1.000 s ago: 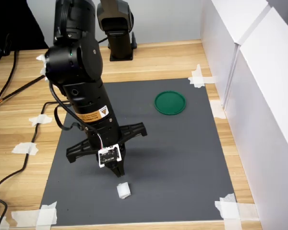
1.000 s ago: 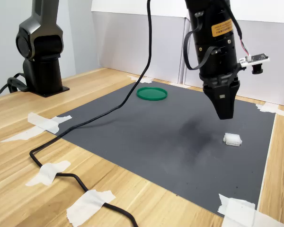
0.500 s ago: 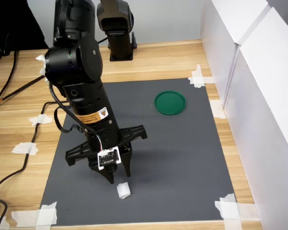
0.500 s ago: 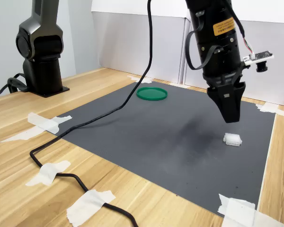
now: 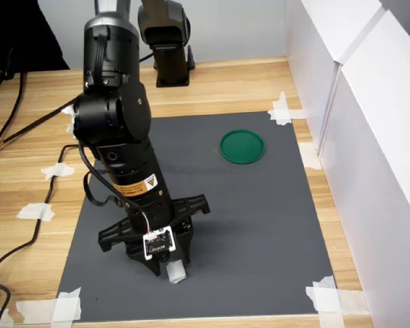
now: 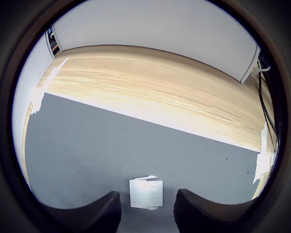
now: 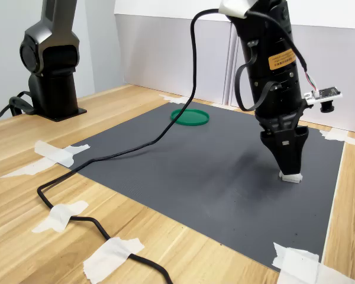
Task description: Grasp a white terminal and put it on the green lid.
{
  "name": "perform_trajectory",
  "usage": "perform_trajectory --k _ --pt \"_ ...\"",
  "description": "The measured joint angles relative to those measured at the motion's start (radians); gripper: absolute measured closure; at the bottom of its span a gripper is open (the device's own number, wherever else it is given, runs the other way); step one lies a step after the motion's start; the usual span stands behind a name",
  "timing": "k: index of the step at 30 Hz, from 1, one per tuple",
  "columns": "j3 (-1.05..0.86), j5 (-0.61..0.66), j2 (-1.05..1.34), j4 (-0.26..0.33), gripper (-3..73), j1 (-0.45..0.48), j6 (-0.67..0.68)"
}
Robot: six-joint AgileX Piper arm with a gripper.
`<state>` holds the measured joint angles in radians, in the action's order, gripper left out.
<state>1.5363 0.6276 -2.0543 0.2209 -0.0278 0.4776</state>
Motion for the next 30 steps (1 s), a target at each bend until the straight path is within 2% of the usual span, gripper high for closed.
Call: perform_trajectory --k 17,25,30 --pt "0.000 -0.043 -0.021 0.000 22.1 0.000 0.002" --pt "0.000 -0.033 -0.033 0.000 25.3 0.000 0.002" --pt "0.000 -0.034 -0.033 0.000 23.9 0.000 0.002"
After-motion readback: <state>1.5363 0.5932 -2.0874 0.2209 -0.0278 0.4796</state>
